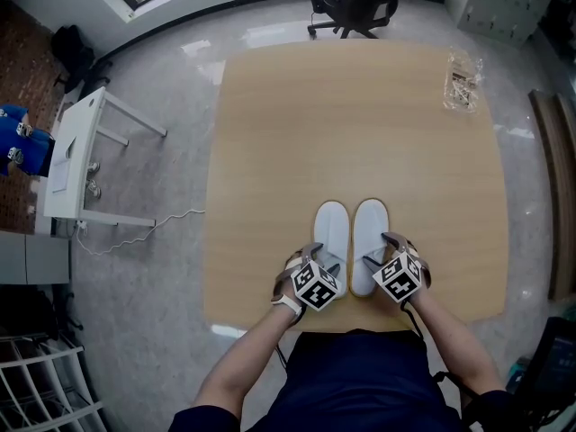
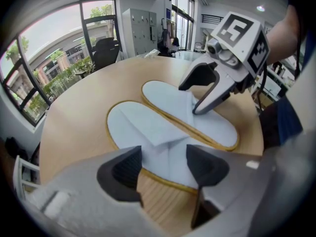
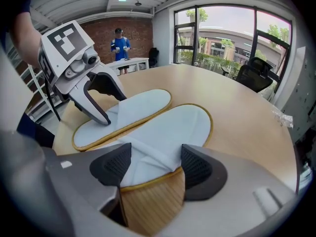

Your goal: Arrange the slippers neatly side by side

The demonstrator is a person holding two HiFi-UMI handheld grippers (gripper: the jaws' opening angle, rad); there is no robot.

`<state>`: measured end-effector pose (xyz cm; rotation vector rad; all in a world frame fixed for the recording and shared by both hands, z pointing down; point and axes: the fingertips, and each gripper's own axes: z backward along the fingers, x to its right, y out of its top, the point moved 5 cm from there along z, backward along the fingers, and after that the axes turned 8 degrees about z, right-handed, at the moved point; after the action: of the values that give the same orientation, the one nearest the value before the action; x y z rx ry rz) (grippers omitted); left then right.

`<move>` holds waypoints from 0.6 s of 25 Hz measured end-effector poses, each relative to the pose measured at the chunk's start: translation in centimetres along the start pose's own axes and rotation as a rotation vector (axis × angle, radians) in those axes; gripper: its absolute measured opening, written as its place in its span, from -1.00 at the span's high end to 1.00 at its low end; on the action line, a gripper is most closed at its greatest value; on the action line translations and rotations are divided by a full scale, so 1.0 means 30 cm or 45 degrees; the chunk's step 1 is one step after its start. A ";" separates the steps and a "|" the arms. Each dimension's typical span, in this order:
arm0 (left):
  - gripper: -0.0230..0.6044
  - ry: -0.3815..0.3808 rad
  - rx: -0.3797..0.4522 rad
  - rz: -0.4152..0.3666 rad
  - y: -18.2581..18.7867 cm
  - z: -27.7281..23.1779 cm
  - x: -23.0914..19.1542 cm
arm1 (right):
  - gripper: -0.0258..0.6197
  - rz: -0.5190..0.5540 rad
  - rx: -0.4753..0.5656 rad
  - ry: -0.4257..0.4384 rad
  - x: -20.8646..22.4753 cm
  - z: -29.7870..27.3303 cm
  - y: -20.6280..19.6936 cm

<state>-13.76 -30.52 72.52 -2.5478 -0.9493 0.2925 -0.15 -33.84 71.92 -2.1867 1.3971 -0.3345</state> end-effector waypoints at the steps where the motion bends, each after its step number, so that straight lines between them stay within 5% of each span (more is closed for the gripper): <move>1: 0.01 0.003 -0.002 0.003 0.000 0.000 0.000 | -0.09 0.003 0.001 0.005 0.001 -0.001 0.000; 15: 0.03 0.028 -0.007 0.048 -0.005 -0.001 0.009 | -0.09 0.029 0.007 0.023 0.005 -0.005 0.000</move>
<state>-13.62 -30.26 72.60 -2.5709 -0.8961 0.2724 -0.16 -34.01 72.04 -2.1667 1.4279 -0.3501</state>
